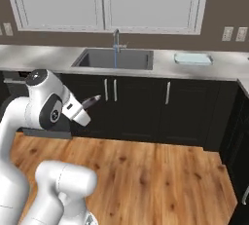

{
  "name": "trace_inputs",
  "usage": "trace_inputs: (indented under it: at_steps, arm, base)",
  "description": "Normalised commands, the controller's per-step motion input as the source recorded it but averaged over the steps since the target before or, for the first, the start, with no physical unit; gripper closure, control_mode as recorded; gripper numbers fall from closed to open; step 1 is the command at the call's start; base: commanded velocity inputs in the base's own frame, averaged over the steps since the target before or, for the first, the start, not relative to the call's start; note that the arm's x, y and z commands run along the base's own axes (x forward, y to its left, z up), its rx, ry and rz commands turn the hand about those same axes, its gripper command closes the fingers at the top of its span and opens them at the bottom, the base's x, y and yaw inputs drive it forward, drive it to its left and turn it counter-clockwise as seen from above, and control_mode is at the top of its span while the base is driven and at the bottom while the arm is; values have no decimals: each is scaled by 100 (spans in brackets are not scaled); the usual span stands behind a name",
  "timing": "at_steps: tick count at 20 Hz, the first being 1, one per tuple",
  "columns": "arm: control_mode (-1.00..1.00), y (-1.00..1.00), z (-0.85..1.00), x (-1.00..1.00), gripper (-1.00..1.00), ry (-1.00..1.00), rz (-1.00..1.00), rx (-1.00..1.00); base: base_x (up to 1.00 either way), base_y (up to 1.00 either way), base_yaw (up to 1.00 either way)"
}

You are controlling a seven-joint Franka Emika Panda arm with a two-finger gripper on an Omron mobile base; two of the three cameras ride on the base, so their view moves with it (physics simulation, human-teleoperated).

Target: Take the fish out of the fridge, briefly rinse it in the sink, and place it on the tray next to the sink.

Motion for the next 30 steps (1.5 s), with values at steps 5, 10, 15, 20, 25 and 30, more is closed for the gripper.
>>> trace_inputs:
  at_steps: [5, 10, 15, 20, 25, 30]
  arm:
    - [100, 0, 0, 0, 100, 0, 0, 0]
    - [100, 0, 0, 0, 100, 0, 0, 0]
    - [100, 0, 0, 0, 100, 0, 0, 0]
    - [100, 0, 0, 0, 100, 0, 0, 0]
    - [100, 0, 0, 0, 100, 0, 0, 0]
    - [100, 0, 0, 0, 100, 0, 0, 0]
  base:
    - [100, -84, 2]
    - [100, -6, 5]
    - [100, 15, 3]
    - [100, 7, 1]
    - [100, 30, 0]
    - [75, 46, 3]
